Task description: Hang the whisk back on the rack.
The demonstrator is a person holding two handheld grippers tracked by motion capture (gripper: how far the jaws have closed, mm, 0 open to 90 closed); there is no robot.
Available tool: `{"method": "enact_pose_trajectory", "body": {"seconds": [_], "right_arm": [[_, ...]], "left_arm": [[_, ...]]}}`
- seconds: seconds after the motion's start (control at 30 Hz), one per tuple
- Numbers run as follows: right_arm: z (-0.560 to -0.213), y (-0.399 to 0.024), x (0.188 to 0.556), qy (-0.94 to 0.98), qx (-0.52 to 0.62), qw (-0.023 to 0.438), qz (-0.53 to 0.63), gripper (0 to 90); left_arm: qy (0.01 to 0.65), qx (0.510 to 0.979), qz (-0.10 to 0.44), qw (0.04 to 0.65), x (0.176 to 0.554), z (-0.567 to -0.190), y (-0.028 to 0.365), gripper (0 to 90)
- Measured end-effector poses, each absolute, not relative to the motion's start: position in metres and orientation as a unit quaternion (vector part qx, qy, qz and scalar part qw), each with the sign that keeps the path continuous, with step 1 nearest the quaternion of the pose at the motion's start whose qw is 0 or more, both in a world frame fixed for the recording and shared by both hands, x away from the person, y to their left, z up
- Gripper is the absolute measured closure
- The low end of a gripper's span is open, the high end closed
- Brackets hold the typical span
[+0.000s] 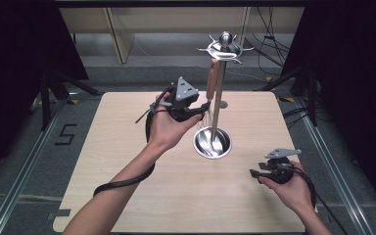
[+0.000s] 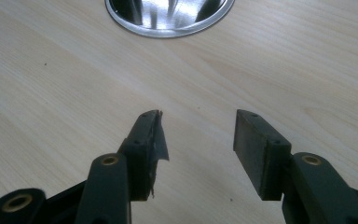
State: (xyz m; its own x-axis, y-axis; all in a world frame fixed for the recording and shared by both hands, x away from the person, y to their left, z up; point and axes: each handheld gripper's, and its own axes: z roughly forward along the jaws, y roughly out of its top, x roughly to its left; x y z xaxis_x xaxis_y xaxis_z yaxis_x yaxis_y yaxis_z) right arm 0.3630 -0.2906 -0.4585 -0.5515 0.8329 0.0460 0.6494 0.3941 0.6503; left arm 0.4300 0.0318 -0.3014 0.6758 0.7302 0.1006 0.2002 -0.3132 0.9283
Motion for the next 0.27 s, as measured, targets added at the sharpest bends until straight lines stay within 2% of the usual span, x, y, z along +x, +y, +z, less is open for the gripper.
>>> {"method": "enact_pose_trajectory", "body": {"seconds": [0.13,0.17,0.23,0.27], "right_arm": [[-0.458,-0.289,0.361,0.81,0.47,0.138,0.322,51.6],[-0.46,-0.291,0.362,0.814,0.457,0.15,0.325,51.6],[-0.456,-0.291,0.359,0.812,0.472,0.135,0.316,51.5],[-0.457,-0.292,0.36,0.814,0.465,0.144,0.318,51.5]], "left_arm": [[0.295,0.767,0.265,0.505,0.412,-0.322,0.064,43.6],[0.296,0.769,0.263,0.503,0.406,-0.333,0.075,41.0],[0.301,0.778,0.263,0.485,0.395,-0.362,0.1,38.9],[0.309,0.783,0.263,0.471,0.389,-0.382,0.117,39.0]]}}
